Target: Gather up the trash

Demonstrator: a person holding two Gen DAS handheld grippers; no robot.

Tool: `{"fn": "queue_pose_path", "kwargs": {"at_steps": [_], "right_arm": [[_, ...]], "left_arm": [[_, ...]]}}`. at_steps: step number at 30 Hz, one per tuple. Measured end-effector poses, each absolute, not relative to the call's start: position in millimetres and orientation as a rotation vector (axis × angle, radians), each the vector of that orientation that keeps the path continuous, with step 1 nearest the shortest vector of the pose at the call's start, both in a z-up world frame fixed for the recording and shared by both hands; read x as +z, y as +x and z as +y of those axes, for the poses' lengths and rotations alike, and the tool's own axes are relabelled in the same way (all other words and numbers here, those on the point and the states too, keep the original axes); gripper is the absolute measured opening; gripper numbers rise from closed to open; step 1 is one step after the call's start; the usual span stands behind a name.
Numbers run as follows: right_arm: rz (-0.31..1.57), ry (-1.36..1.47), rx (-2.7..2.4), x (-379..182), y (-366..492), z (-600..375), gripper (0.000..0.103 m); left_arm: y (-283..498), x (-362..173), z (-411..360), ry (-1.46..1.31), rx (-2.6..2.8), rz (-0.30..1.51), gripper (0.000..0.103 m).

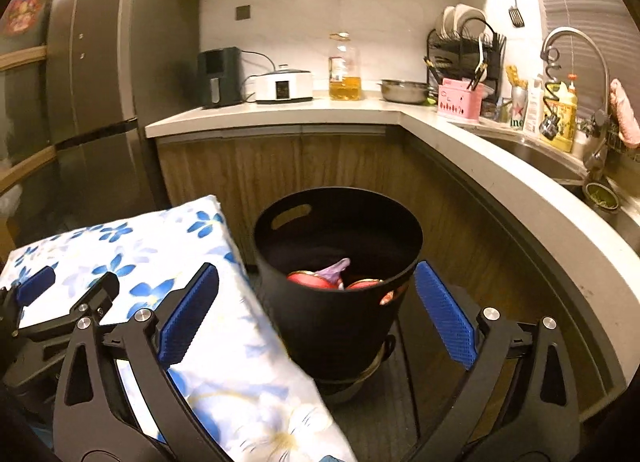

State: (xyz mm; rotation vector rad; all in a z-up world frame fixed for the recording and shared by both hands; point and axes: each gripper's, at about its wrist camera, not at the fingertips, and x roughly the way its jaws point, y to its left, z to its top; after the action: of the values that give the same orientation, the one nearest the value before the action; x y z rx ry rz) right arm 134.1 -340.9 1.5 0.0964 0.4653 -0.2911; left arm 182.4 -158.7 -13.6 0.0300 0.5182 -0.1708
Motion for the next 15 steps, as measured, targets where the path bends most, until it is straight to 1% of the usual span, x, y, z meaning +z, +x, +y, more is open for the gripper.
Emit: {"fn": "queue_pose_path", "kwargs": {"at_steps": [15], "right_arm": [[0.448, 0.070, -0.245, 13, 50, -274, 0.097]], "left_arm": [[92, -8, -86, 0.022, -0.124, 0.488, 0.097]]}}
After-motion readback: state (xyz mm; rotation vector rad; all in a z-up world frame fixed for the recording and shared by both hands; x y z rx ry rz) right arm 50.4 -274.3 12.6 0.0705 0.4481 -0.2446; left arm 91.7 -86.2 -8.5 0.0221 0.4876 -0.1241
